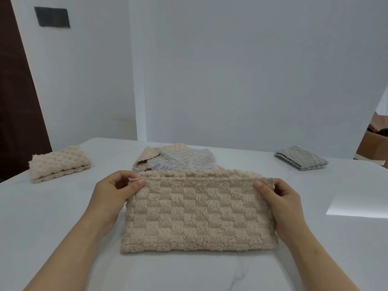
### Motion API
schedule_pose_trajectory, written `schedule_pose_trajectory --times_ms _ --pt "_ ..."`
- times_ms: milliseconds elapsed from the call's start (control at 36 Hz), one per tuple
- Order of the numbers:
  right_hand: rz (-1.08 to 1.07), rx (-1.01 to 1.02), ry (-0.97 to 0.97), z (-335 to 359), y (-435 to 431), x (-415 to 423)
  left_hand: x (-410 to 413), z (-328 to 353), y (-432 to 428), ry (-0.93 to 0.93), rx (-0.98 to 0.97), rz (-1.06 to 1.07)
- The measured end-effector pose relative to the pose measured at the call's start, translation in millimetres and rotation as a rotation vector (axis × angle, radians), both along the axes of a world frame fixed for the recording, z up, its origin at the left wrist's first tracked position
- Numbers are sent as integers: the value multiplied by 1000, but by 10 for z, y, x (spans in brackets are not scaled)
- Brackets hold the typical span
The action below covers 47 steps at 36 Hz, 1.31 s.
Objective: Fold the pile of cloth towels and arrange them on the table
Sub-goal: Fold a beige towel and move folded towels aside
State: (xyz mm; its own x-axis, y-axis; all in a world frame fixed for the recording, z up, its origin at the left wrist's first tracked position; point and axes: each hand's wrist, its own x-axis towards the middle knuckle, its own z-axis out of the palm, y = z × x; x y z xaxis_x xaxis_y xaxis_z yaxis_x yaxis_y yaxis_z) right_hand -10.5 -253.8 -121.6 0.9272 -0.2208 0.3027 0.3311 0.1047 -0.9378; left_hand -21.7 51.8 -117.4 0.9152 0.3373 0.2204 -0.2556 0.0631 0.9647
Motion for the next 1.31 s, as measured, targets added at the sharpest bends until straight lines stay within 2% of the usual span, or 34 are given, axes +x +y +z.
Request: schedule_pose_trajectory --times_ms 111,167,333,444,528,611,778,917,1083,1167,1250,1306 --pt "7 -2 -1 6 -1 2 -4 -28 13 -33 76 58" --pt "7 -31 16 -17 8 7 7 -94 12 7 131 68" --pt "1 -245 142 -191 13 42 61 -240 -4 242 244 -9" --pt "21 -414 210 -214 24 61 57 -206 -9 300 299 -107" --pt "-8 -491 196 -212 41 69 52 -198 -21 297 379 -59" --pt "-57 -496 136 -192 37 71 66 -205 4 236 466 20" --pt "-63 -411 -39 -82 53 57 30 -145 -66 97 383 40" --pt "-7 -312 -44 -34 49 40 -27 -63 -62 71 324 39" --pt "169 -88 144 78 -52 -87 -128 99 -47 211 173 -104" --pt "207 -104 205 71 -91 -130 -167 48 -58 322 142 -167" --pt "164 -236 228 -30 -77 -157 -165 -61 -45 435 261 -201" --pt "118 -389 215 -110 -81 -165 -136 -122 -15 475 452 -205"
